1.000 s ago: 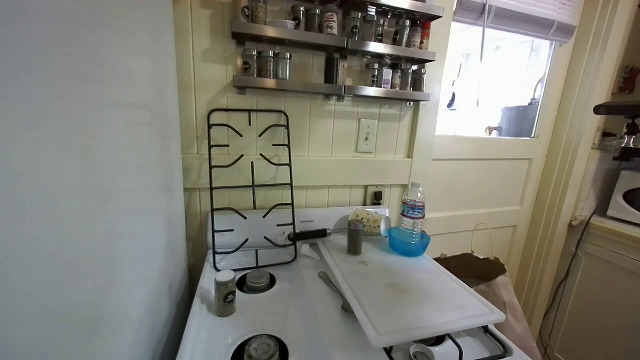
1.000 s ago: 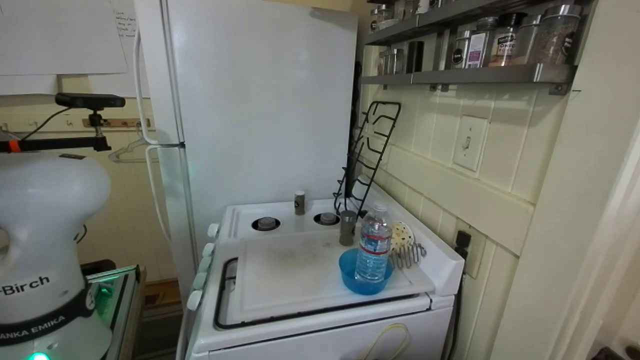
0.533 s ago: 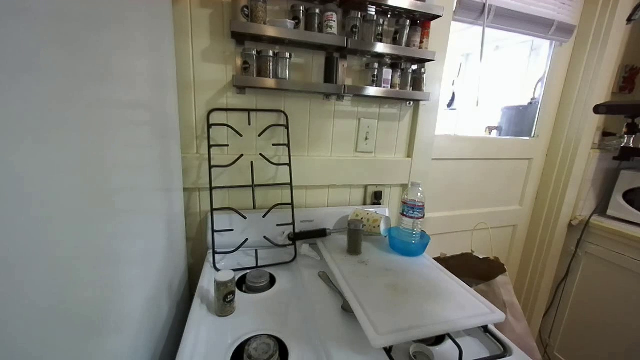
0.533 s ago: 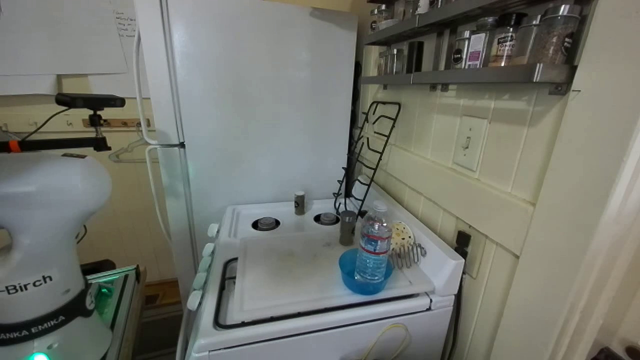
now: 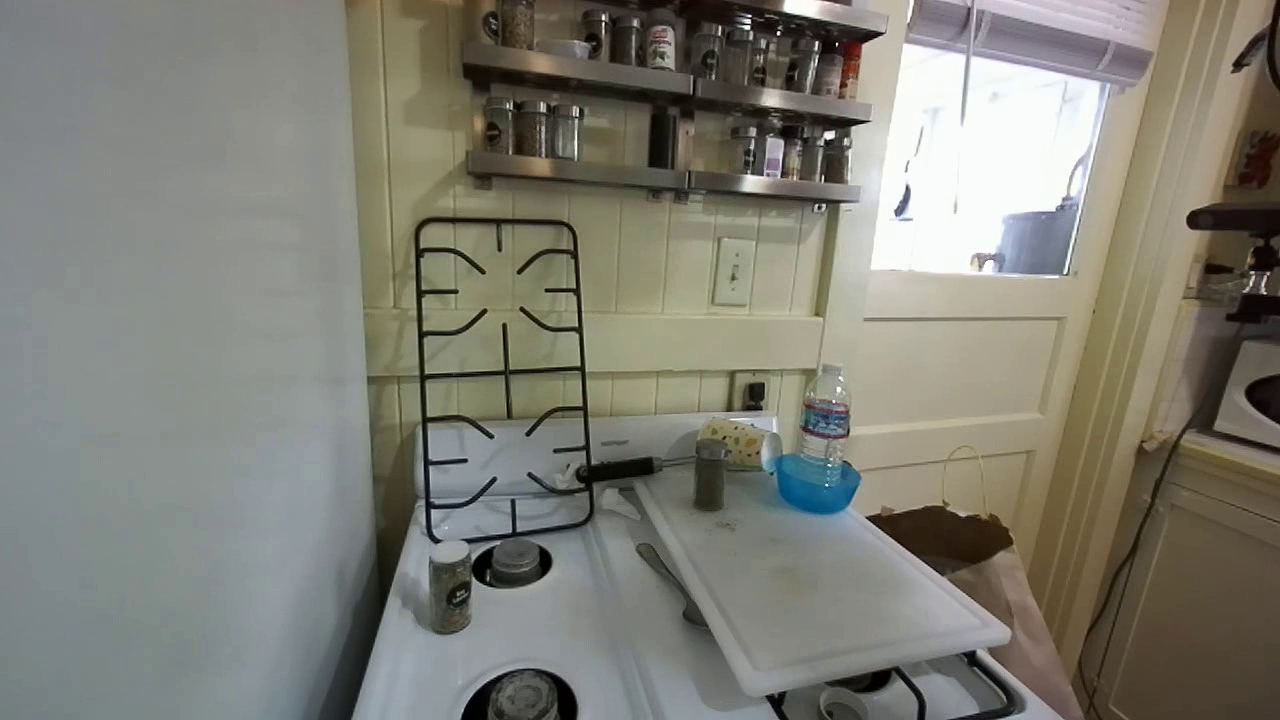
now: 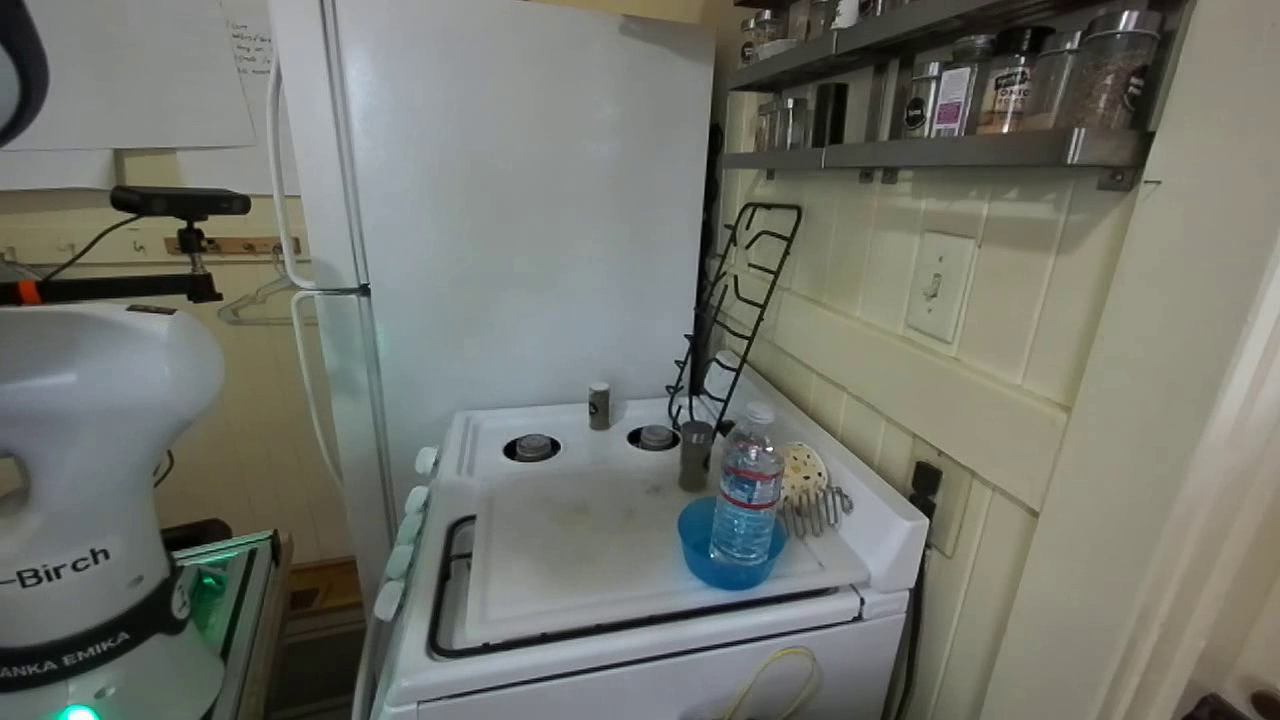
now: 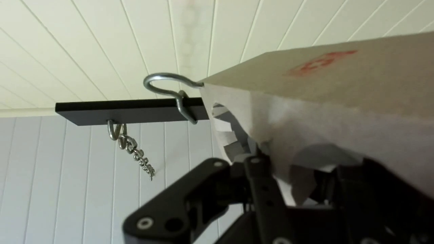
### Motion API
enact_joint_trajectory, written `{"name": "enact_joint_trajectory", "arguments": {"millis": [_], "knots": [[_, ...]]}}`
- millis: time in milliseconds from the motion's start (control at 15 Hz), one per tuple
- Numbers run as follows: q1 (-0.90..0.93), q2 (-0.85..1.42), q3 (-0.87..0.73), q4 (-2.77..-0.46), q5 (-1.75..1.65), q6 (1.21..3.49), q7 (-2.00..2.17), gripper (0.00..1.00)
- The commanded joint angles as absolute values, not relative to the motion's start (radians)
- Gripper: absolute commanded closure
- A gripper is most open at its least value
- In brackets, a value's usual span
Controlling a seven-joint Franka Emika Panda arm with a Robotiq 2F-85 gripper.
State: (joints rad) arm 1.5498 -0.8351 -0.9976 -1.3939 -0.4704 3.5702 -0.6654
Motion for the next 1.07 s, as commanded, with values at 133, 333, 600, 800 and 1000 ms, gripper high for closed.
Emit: {"name": "enact_joint_trajectory", "arguments": {"millis": [133, 333, 600, 800, 1000], "knots": [[1.565, -0.851, -1.006, -1.382, -0.473, 3.548, -0.664, 0.99], [1.572, -0.887, -0.982, -1.4, -0.505, 3.456, -0.657, 0.99], [1.618, -1.006, -0.892, -1.459, -0.58, 3.308, -0.696, 0.99], [1.674, -1.077, -0.832, -1.461, -0.612, 3.251, -0.731, 0.99], [1.732, -1.122, -0.788, -1.437, -0.621, 3.234, -0.765, 0.99]]}}
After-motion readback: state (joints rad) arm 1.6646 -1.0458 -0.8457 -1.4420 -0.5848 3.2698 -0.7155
